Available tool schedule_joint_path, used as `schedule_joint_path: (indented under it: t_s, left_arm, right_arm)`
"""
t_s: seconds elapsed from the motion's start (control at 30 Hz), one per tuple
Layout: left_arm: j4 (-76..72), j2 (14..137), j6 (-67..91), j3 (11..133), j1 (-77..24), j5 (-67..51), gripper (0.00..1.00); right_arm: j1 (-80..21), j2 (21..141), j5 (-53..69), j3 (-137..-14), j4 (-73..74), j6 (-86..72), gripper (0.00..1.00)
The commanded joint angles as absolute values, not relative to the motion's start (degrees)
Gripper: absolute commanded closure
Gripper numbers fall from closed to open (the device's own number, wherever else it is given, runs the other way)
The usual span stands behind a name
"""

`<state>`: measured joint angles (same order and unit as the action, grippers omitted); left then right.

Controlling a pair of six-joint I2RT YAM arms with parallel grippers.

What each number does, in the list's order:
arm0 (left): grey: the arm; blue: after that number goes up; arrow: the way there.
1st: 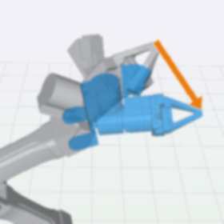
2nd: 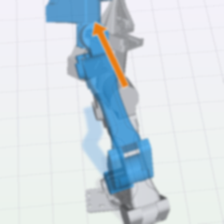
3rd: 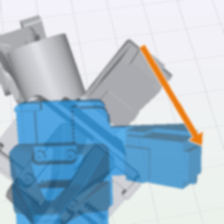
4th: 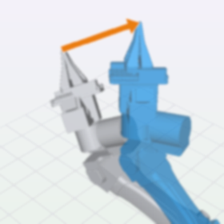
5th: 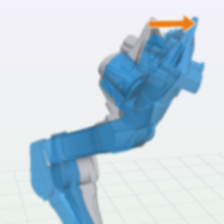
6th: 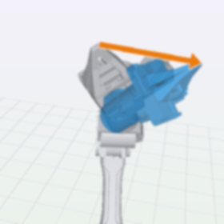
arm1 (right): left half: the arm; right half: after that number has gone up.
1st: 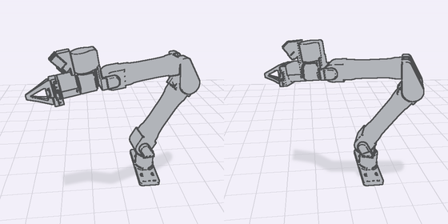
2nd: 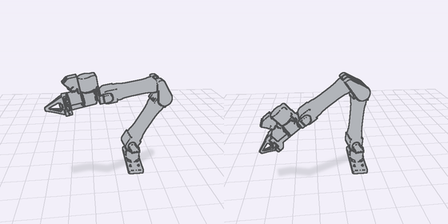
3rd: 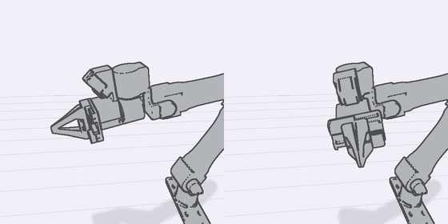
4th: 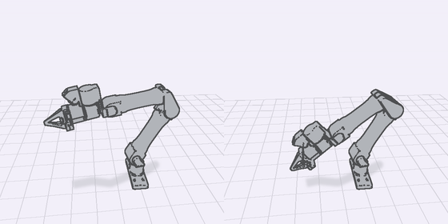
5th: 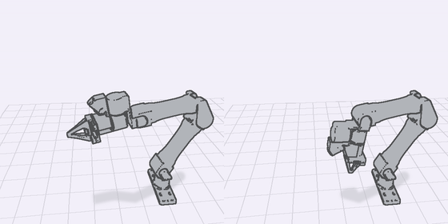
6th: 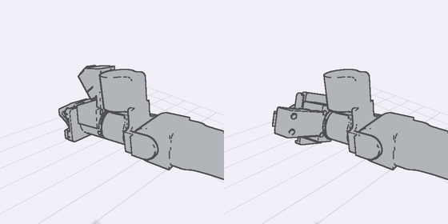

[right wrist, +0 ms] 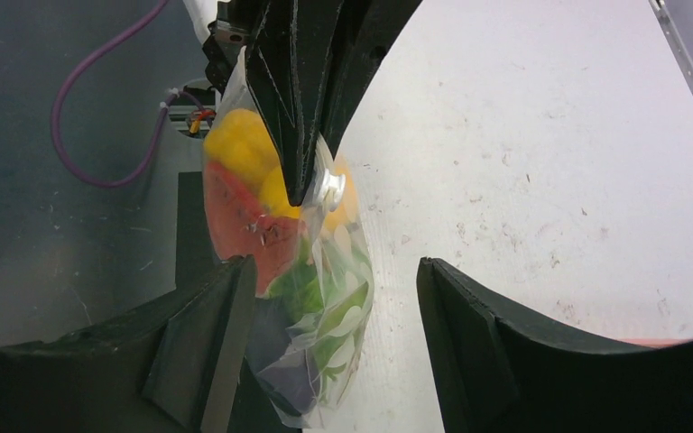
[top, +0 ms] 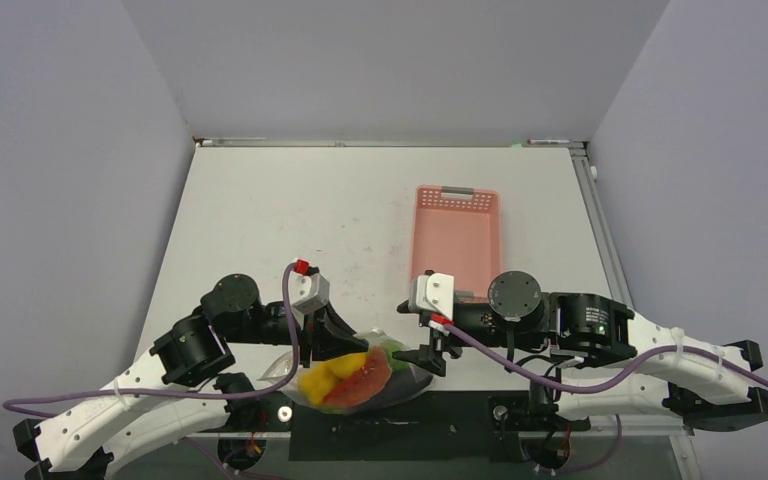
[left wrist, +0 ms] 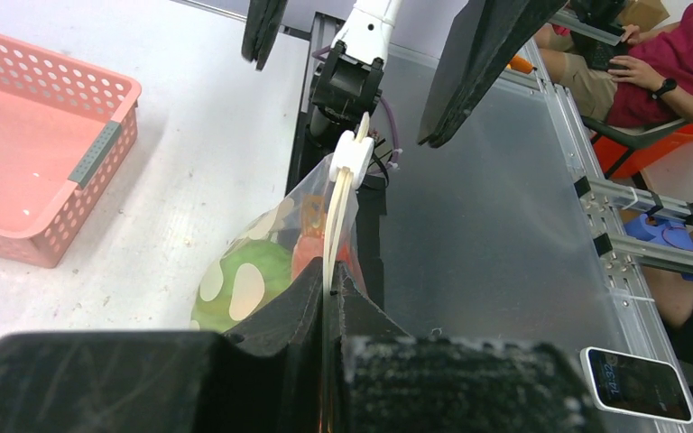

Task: Place the food in the zip-top bag and seal the zipper
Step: Zip the zipper food storage bag at the center of the board.

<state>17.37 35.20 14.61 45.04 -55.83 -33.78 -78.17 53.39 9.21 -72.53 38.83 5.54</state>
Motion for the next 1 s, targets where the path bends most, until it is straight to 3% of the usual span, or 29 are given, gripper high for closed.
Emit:
schedule_joint_path:
  t_s: [0.0,0.17,0.47,0.97]
  left_arm:
    - [10.41,34.36,16.11,46.75,-56.07,-36.06,1.00]
    - [10.03,34.43,16.35,47.05,-56.12,-36.36,1.00]
    - [9.67,34.30,16.61,47.37,-56.07,-36.65,1.00]
    - [9.23,33.43,17.14,47.35,-56.07,-36.85,1.00]
  right_arm:
    - [-78.66,52.69,10.96,-70.00,29.65,6.87,0.35]
    - [-78.66,53.59,12.65,-68.14,26.23,6.38,0.39]
    - [-78.71,54.71,14.55,-65.79,23.20,5.20,0.58]
    - [-78.69,54.55,15.47,-63.37,20.53,3.52,0.79]
